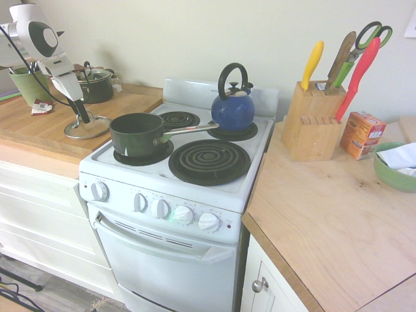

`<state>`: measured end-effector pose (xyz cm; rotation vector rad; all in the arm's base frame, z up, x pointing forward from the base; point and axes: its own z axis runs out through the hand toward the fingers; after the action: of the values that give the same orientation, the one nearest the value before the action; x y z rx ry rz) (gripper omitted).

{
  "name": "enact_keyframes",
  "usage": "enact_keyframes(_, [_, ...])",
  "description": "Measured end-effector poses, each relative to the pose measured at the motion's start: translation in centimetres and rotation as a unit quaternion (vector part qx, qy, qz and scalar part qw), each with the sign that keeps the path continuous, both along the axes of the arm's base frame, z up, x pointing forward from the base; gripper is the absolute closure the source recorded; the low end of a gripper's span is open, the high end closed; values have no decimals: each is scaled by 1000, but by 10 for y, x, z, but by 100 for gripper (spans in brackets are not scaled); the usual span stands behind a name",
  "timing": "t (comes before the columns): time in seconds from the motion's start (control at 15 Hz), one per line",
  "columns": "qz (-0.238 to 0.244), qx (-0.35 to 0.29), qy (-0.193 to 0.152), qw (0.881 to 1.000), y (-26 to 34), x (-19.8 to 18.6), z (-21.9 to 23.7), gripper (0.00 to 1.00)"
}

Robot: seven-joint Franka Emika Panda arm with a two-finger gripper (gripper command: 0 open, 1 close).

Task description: Cover the lid of the pot

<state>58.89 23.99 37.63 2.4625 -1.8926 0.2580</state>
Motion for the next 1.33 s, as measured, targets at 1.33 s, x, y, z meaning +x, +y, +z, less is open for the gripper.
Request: enact_keyframes(1.33, [-8,4,3,1000,-17,7,-3,100])
